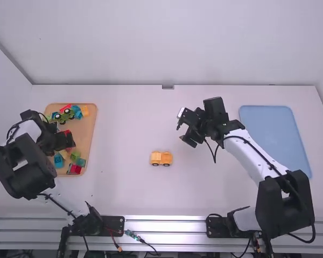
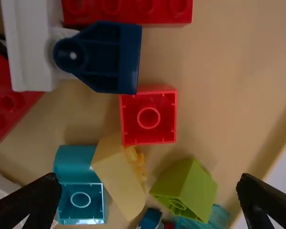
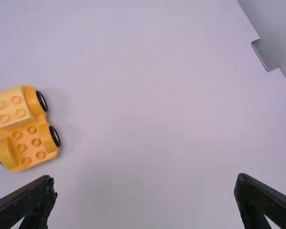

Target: Assemble lego blocks to make yellow taxi

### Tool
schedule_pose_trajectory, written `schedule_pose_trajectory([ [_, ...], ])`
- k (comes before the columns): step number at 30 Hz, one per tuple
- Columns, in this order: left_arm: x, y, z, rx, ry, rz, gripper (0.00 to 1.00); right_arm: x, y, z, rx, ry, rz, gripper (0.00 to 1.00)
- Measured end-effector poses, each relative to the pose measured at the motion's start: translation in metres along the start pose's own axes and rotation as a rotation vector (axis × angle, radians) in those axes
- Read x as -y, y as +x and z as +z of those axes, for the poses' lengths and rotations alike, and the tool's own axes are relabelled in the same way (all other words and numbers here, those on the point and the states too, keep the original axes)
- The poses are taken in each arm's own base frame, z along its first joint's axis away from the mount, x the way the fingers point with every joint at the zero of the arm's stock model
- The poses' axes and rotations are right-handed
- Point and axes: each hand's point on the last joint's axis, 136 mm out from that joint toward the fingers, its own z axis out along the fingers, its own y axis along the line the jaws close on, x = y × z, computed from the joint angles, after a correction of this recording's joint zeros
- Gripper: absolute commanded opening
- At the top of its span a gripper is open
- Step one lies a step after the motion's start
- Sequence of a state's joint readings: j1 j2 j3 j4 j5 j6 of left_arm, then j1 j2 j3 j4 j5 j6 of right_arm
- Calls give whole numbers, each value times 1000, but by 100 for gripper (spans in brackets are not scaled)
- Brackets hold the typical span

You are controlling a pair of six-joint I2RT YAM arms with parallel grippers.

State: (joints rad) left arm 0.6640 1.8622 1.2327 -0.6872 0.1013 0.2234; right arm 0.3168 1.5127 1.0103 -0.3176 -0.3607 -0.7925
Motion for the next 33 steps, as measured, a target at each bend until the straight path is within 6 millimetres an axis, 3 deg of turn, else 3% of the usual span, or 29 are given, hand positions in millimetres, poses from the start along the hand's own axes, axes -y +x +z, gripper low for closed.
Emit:
schedule_pose_trajectory([
  [6,0,11,13,-11,-8,-102,99,0,0,0,0,1,-1,99],
  [12,-5,5,12,27,-17,-207,99,0,0,0,0,0,2,99],
  [25,-2,16,1,-42,23,-333,99,0,-1,0,3,-1,-1,99],
  [29,-9,7,-13,-37,-28,-386,86,0,-1,0,3,-2,1,99],
  [33,-4,2,-12,-22,-44,-384,77,0,-1,0,3,-2,1,99],
])
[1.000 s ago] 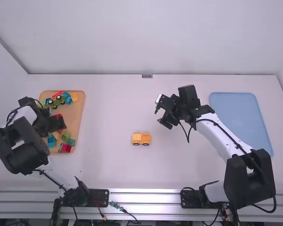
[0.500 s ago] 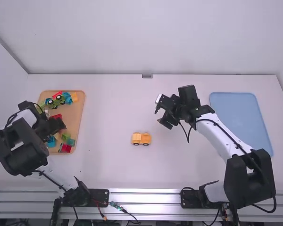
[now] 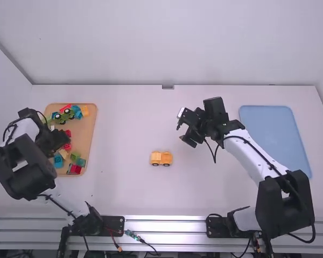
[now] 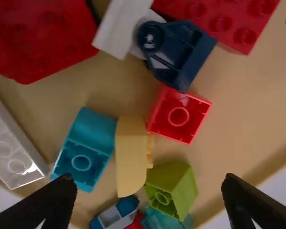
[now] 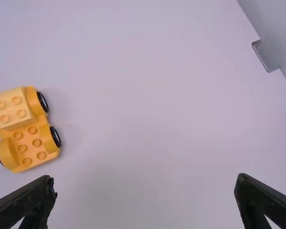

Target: Assemble lego blocks to make yellow taxi

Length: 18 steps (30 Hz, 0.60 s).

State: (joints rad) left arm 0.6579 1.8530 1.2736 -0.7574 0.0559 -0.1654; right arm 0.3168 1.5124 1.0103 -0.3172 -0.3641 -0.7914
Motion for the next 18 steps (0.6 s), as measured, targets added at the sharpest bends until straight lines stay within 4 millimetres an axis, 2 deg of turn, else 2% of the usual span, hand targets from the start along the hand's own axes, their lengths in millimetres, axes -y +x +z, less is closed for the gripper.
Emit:
schedule_pose_trajectory([
  [2,6,0,3,11,-1,12,75,0,0,0,0,0,-2,99],
  [3,9,2,6,11,-1,21,70,0,0,0,0,0,-1,99],
  [8,8,10,13,-2,-21,3,62,0,0,0,0,1,0,99],
  [12,-2,13,14,-7,-76,-43,62,0,0,0,0,0,0,99],
  [18,-6,11,14,3,-98,-66,60,0,0,0,-1,1,-1,99],
])
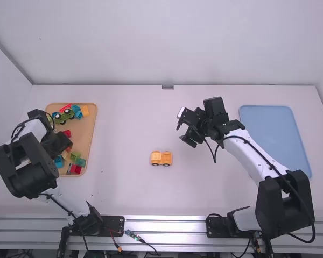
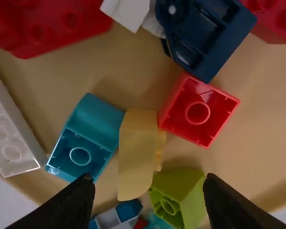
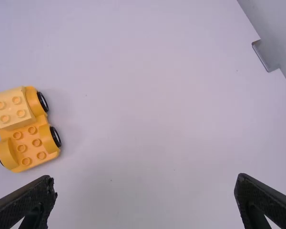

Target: Assemble lego blocks to make yellow taxi

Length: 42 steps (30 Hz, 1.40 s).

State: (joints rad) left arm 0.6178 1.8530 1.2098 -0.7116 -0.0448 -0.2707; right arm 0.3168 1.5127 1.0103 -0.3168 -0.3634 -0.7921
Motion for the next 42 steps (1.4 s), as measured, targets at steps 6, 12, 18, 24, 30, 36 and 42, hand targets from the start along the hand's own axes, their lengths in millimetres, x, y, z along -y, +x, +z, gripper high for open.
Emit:
schedule_pose_trajectory([
  [6,-1,0,7,19,0,-12,55,0,0,0,0,-1,1,99],
  [12,8,2,15,26,55,11,51,0,0,0,0,-1,0,99],
  [18,12,5,17,20,78,27,50,0,0,0,0,-1,-1,99],
  [24,13,3,17,30,81,28,45,0,0,0,0,-1,1,99],
  [30,12,1,20,46,76,13,48,-1,1,0,-3,-4,0,99],
  [36,6,10,30,39,52,-11,49,-2,1,0,-5,-7,2,99],
  [42,7,4,30,65,60,-20,50,-1,1,0,-5,-6,3,99],
])
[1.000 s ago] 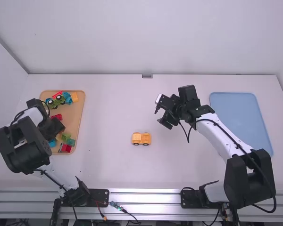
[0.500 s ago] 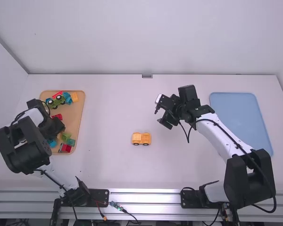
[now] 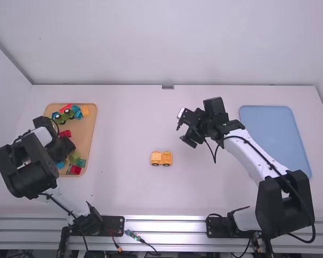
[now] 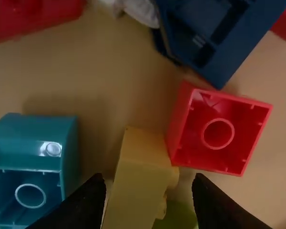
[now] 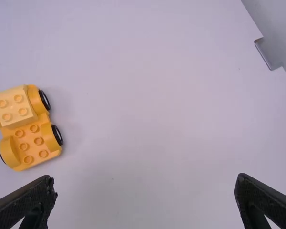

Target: Assemble lego blocks to make yellow taxi

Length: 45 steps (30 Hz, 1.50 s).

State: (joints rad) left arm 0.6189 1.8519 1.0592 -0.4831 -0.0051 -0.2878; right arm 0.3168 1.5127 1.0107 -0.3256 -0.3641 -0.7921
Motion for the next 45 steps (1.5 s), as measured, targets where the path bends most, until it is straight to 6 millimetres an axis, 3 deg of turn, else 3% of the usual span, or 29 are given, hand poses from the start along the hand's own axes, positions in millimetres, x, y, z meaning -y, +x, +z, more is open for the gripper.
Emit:
schedule_pose_trajectory([
  [23,-1,1,5,13,3,96,52,-2,2,0,-7,-6,3,99],
  [29,1,-4,6,37,8,101,36,-2,2,0,-6,-7,4,99],
  [45,-1,-3,7,43,2,104,21,-2,2,0,-7,-7,2,99],
])
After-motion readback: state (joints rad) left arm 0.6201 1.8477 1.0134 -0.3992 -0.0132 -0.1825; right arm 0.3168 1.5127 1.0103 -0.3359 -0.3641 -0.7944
